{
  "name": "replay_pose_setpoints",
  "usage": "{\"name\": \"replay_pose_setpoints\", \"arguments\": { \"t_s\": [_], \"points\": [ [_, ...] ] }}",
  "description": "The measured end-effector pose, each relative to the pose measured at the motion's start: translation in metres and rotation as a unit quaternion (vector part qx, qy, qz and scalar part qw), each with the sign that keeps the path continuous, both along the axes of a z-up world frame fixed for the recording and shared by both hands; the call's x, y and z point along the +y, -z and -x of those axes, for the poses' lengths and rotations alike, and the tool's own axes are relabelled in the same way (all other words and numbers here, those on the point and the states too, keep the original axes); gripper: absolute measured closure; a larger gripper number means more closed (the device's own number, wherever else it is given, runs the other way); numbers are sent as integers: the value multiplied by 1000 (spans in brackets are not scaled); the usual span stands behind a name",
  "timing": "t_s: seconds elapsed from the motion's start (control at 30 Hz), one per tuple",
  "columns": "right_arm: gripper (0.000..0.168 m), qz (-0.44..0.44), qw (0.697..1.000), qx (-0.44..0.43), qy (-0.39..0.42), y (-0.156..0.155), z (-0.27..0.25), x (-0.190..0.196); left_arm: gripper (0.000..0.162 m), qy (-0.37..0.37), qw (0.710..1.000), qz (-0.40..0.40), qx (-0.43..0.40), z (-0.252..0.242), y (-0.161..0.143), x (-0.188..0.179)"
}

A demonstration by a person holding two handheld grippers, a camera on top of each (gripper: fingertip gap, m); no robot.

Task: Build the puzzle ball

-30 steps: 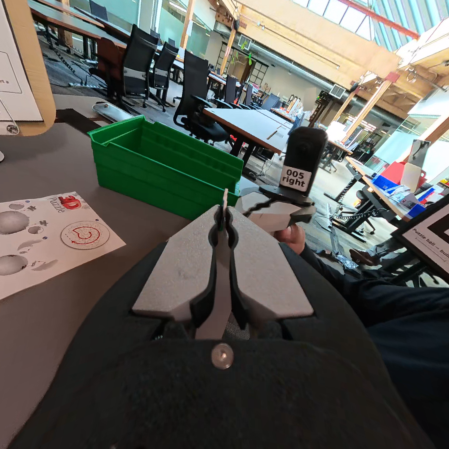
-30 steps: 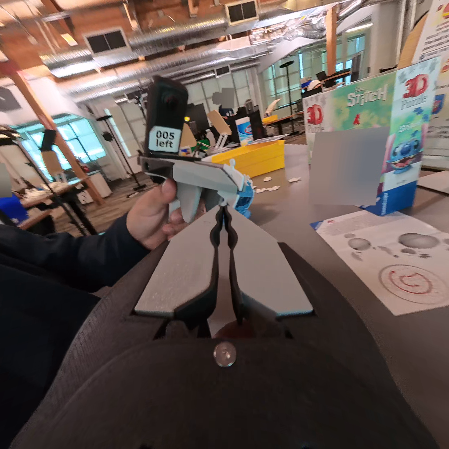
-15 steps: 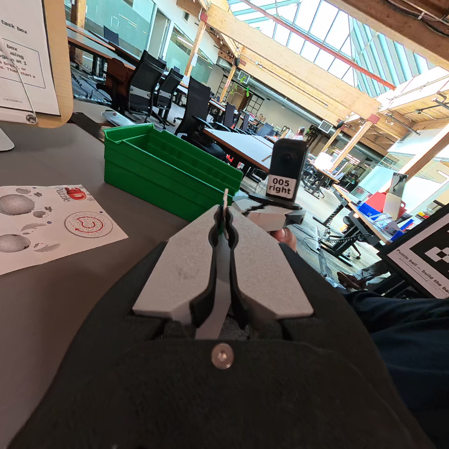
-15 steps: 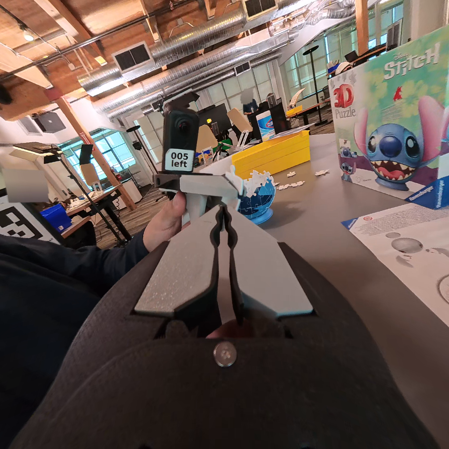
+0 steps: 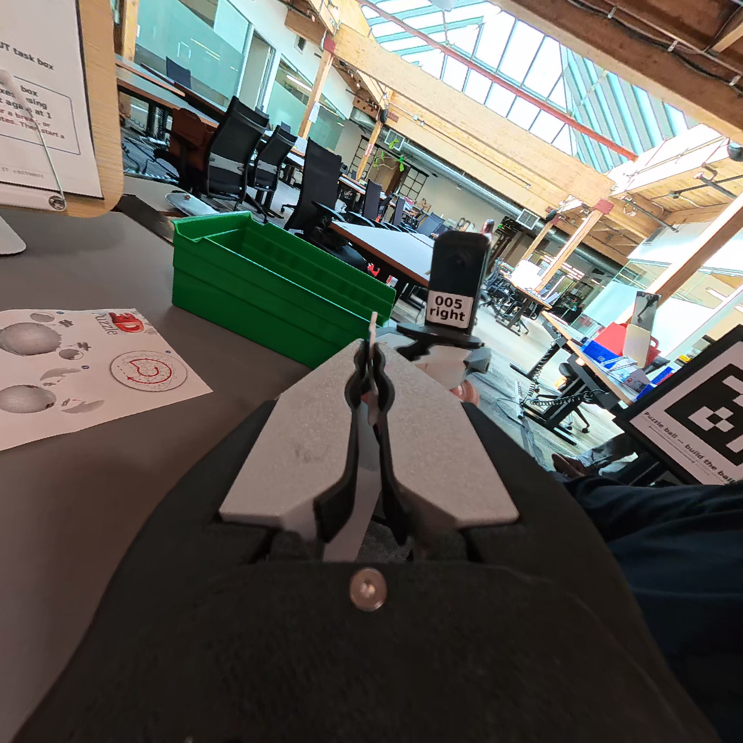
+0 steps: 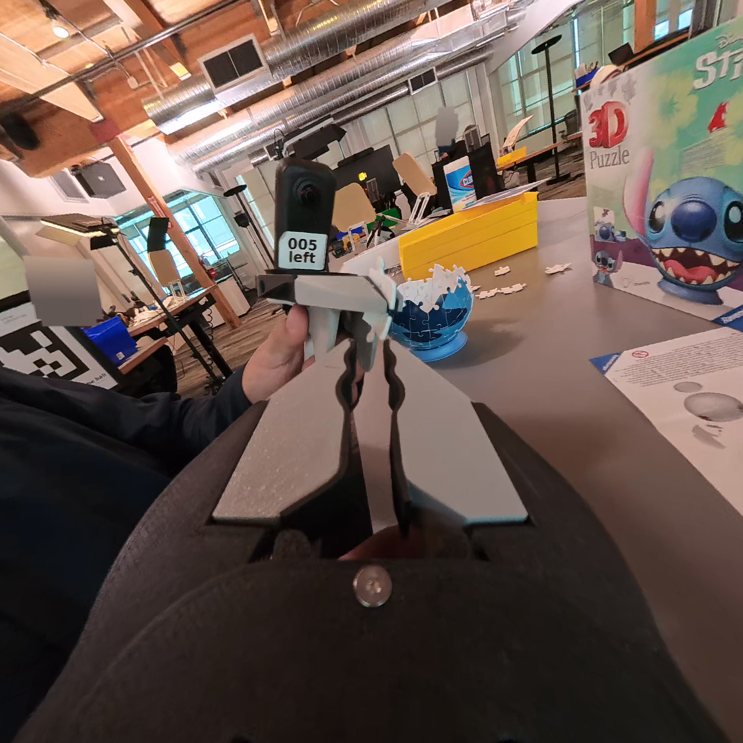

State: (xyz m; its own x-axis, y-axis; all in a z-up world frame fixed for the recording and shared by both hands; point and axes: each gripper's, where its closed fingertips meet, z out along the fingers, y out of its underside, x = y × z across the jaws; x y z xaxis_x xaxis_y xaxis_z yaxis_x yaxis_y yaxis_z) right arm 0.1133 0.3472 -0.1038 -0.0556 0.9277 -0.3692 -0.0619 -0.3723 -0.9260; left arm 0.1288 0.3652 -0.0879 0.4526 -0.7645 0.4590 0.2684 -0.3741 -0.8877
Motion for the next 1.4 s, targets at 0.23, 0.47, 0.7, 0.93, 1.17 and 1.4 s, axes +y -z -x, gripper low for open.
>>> {"name": "replay_pose_setpoints", "arguments": {
  "t_s": [0.23, 0.47, 0.7, 0.93, 1.17, 1.4],
  "points": [
    [165, 22, 999, 19, -18, -2, 4, -2, 162, 3, 1000, 0, -17, 4, -1, -4],
    [167, 34, 998, 57, -23, -4, 5, -3, 162, 3, 1000, -7, -27, 6, -2, -7],
    [168, 9, 999, 28, -29, -1, 2, -3, 160, 19, 1000, -10, -16, 7, 1, -14],
    [168, -36, 995, -77, -45, 6, -5, -2, 160, 30, 998, -14, 47, 12, 5, -19],
    [168, -90, 966, -225, -89, 25, -7, -7, 143, 72, 992, 23, 104, 16, 26, -30],
    [168, -134, 916, -354, -134, 39, -6, -10, 143, 119, 978, 43, 164, 8, 46, -40]
  ]
}}
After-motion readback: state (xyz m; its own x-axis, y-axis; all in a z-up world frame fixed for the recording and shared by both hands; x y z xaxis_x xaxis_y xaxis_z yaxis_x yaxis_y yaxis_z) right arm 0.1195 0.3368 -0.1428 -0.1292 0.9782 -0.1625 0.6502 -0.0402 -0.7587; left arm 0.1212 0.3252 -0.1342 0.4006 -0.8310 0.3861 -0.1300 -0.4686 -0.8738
